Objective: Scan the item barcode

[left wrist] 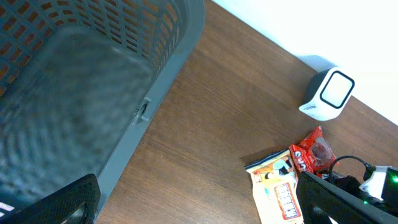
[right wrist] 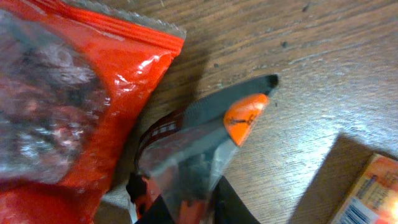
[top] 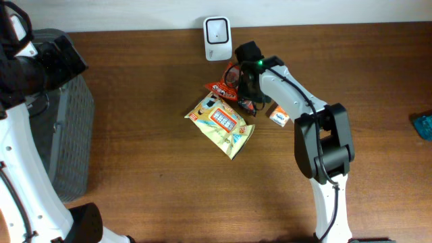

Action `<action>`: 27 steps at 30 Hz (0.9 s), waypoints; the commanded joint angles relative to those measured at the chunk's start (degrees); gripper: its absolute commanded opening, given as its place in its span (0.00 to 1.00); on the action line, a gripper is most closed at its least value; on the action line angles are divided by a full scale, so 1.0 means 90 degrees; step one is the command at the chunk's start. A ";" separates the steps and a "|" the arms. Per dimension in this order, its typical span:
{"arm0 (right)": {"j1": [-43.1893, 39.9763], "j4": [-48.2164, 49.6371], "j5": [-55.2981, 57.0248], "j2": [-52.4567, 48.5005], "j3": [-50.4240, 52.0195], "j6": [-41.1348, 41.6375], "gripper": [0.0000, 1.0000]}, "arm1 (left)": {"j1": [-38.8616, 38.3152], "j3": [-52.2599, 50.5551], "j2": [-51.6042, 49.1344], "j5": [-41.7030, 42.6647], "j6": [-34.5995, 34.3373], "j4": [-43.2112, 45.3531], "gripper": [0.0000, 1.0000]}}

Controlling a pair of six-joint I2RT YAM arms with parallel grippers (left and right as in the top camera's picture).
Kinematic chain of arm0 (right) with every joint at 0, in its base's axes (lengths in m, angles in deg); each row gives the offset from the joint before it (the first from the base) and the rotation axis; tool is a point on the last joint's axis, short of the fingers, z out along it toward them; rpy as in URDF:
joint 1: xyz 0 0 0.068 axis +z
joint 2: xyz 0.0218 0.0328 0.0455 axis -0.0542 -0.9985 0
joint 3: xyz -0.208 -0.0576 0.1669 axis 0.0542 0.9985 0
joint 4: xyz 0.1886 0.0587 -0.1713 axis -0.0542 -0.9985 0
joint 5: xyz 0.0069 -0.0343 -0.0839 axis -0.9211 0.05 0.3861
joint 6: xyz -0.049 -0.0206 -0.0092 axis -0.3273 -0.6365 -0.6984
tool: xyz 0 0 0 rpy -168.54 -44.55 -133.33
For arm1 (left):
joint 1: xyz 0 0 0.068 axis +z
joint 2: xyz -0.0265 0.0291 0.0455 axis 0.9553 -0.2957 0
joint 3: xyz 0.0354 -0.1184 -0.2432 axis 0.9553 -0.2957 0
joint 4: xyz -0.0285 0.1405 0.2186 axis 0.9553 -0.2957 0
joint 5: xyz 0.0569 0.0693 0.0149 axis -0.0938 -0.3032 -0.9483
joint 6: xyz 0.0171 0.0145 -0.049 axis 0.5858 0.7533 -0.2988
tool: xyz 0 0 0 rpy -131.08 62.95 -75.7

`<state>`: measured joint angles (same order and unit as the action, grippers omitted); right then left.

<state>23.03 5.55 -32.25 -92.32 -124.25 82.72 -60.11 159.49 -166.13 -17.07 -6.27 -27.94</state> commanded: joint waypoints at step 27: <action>0.0401 0.4913 0.0034 -0.0799 -0.1348 -0.1566 0.05 | 0.0032 0.0024 0.0002 0.0000 -0.0083 0.0007 0.99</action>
<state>25.98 48.18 -32.08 -99.77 -135.29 69.67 -60.11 159.49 -166.13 -17.07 -6.27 -27.98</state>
